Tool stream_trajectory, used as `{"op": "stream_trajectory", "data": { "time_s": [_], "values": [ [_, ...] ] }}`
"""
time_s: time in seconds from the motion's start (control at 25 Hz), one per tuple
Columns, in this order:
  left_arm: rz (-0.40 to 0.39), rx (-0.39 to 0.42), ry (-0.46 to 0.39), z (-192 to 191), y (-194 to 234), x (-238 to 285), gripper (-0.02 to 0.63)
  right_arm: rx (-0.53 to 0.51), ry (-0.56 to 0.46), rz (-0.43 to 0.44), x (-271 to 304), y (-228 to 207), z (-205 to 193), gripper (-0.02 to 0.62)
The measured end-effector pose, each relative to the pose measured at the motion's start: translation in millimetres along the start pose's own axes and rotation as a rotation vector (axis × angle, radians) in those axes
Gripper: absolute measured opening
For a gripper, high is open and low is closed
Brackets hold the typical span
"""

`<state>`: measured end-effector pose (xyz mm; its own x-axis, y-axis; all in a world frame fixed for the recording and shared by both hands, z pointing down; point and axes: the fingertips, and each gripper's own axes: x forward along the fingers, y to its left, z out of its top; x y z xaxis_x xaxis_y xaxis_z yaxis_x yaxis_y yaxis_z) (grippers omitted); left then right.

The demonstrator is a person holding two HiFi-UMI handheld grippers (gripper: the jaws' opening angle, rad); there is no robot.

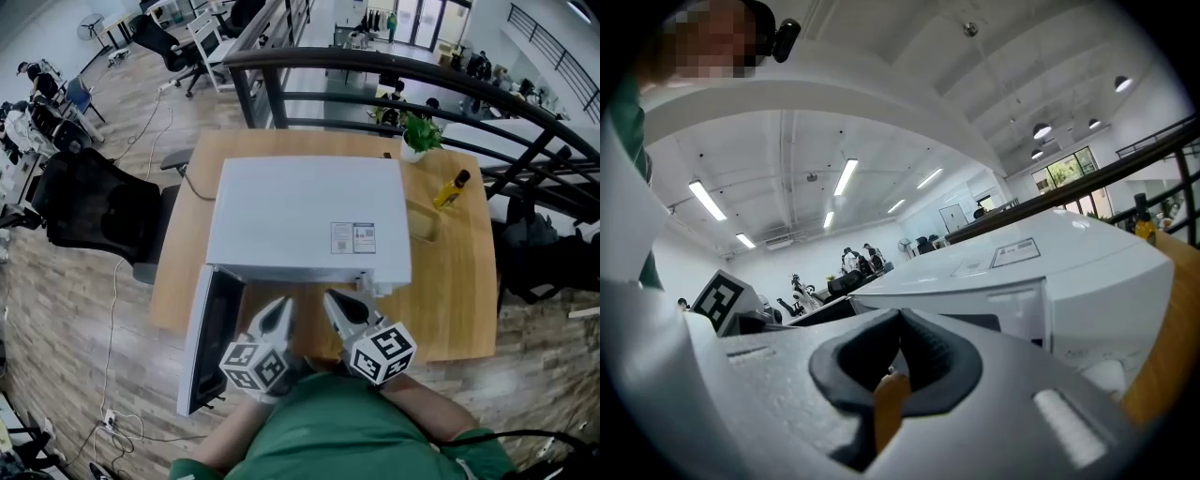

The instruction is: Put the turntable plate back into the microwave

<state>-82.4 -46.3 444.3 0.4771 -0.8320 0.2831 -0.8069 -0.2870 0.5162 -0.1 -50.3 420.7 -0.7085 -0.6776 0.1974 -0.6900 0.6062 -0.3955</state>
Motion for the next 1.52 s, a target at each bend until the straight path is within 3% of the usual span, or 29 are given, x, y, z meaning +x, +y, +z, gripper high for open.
{"op": "stream_trajectory", "data": {
  "time_s": [0.44, 0.68, 1.52],
  "values": [
    [0.001, 0.007, 0.014, -2, 1, 3, 0.011, -0.008, -0.002, 0.0, -1, -3, 2, 0.003],
    [0.006, -0.038, 0.01, -3, 3, 3, 0.011, -0.006, 0.007, 0.005, -1, -3, -2, 0.003],
    [0.037, -0.024, 0.02, -11, 12, 0, 0.011, -0.003, 0.017, 0.026, -1, 1, -10, 0.003]
  ]
}}
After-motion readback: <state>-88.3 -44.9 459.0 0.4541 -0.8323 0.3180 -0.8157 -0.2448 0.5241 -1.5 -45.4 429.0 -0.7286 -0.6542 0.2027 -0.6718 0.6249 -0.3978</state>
